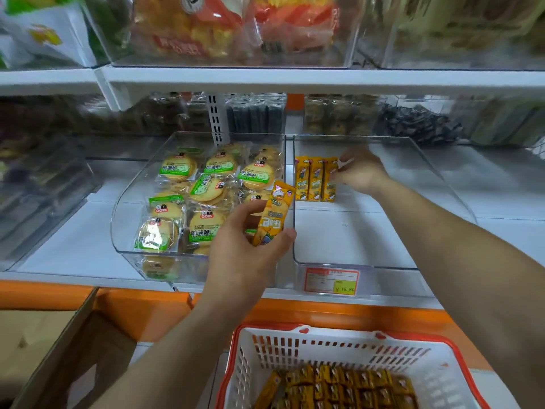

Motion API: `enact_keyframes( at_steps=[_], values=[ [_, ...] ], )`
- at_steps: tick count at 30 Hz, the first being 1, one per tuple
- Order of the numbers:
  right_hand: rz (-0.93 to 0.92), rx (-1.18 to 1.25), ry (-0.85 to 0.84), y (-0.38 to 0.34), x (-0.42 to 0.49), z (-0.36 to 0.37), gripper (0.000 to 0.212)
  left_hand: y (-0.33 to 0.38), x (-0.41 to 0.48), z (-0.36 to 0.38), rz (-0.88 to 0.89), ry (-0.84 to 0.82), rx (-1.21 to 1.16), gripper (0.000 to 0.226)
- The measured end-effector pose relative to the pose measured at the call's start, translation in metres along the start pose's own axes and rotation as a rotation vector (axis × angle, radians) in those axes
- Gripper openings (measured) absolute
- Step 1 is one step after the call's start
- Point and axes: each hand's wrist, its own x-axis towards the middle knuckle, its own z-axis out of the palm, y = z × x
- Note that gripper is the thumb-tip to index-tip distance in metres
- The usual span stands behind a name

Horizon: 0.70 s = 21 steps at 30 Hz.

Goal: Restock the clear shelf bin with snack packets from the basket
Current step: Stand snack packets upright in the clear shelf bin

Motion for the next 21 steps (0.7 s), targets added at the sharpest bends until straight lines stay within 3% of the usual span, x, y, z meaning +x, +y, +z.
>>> enact_keyframes(
  at_steps=[4, 8, 12, 16, 21],
  values=[
    [-0.038, 0.026, 0.040, -0.012, -0.031, -0.026, 0.043, 0.005, -0.003, -0.001, 0.000, 0.002, -0.025, 0.053],
    [-0.134, 0.387, 0.017, -0.028, -0.112, -0.050, 0.015, 0.012, -0.008, -0.003, -0.013, -0.093, -0.076, 0.052],
    [-0.128, 0.684, -0.203, -0.040, -0.194, -0.053, 0.023, 0.019, -0.016, -0.002, -0.008, -0.249, -0.125, 0.043],
    [-0.078, 0.768, -0.366, -0.047, -0.227, -0.048, 0.046, 0.025, -0.029, 0.004, -0.002, -0.319, -0.137, 0.046],
    [-0.156, 0.742, -0.342, -0.042, -0.234, -0.048, 0.034, 0.027, -0.039, 0.009, 0.008, -0.373, -0.032, 0.056]
  ],
)
